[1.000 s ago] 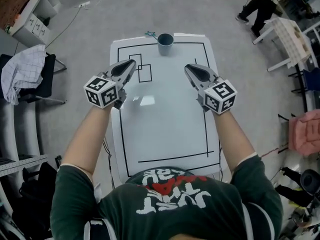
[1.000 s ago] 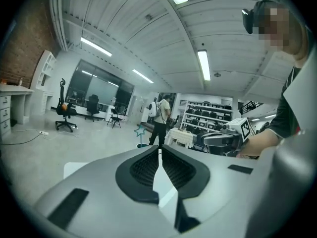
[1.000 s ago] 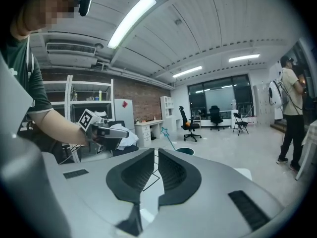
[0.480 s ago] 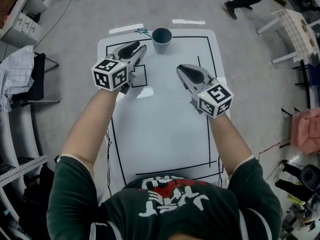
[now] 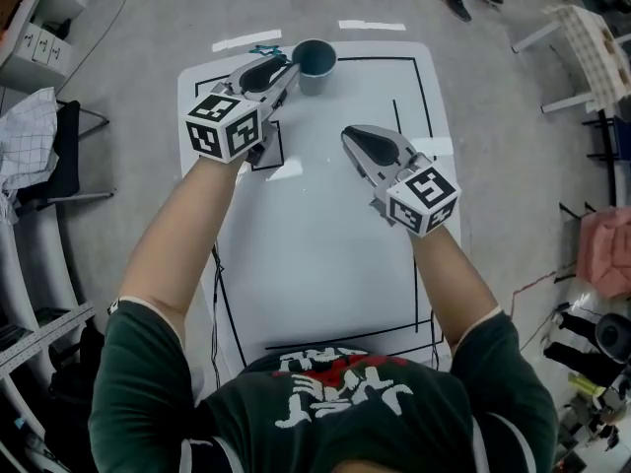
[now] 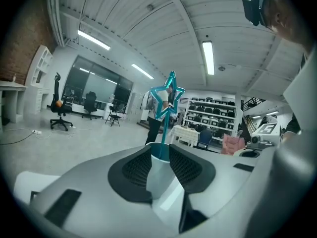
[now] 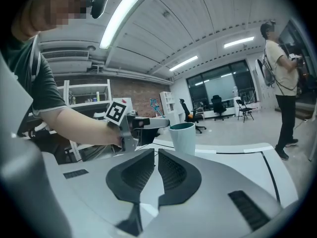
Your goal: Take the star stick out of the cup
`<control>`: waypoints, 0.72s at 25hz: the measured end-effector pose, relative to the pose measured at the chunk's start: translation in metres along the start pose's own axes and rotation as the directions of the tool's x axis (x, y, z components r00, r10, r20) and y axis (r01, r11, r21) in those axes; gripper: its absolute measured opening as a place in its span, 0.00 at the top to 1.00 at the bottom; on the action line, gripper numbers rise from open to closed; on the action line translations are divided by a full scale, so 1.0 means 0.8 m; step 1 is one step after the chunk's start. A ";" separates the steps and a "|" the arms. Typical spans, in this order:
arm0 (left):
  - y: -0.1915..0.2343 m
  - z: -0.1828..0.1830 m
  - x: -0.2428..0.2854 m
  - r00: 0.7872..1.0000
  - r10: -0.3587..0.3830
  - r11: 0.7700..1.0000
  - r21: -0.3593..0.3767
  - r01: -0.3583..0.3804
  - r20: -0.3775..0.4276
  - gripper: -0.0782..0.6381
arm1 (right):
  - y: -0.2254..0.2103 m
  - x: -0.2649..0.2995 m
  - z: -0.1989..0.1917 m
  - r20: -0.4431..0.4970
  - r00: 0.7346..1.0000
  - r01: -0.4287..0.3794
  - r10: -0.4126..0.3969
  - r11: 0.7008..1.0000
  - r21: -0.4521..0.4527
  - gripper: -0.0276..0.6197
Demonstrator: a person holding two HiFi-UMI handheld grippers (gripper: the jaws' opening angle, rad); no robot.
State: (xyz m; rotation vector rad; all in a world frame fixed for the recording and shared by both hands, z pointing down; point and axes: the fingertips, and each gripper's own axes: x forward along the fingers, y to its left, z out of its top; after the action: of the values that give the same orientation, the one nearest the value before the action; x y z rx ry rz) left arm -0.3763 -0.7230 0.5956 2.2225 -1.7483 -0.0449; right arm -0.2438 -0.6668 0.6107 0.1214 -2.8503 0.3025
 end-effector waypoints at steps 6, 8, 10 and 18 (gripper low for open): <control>0.002 0.005 -0.001 0.999 0.032 0.999 0.018 -0.032 0.030 0.81 | -0.001 -0.002 -0.013 -0.012 1.000 0.001 -0.001 1.000 0.003 0.90; -0.001 0.008 -0.003 0.998 0.036 0.999 0.028 -0.038 0.045 0.86 | -0.001 -0.007 -0.017 -0.013 1.000 0.004 -0.004 1.000 0.005 0.90; -0.006 0.013 -0.005 0.998 0.031 0.999 0.041 -0.033 0.055 0.86 | 0.000 -0.011 -0.018 -0.016 1.000 0.007 -0.007 1.000 0.005 0.90; -0.017 0.064 -0.026 0.994 0.014 0.998 0.065 -0.022 0.107 0.87 | 0.018 -0.021 0.000 -0.016 1.000 0.015 -0.015 1.000 -0.019 0.90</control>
State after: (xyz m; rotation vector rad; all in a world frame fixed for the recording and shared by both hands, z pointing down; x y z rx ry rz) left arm -0.3794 -0.7117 0.5401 2.2896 -1.8506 -0.1046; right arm -0.2291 -0.6522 0.6032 0.1355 -2.8343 0.2719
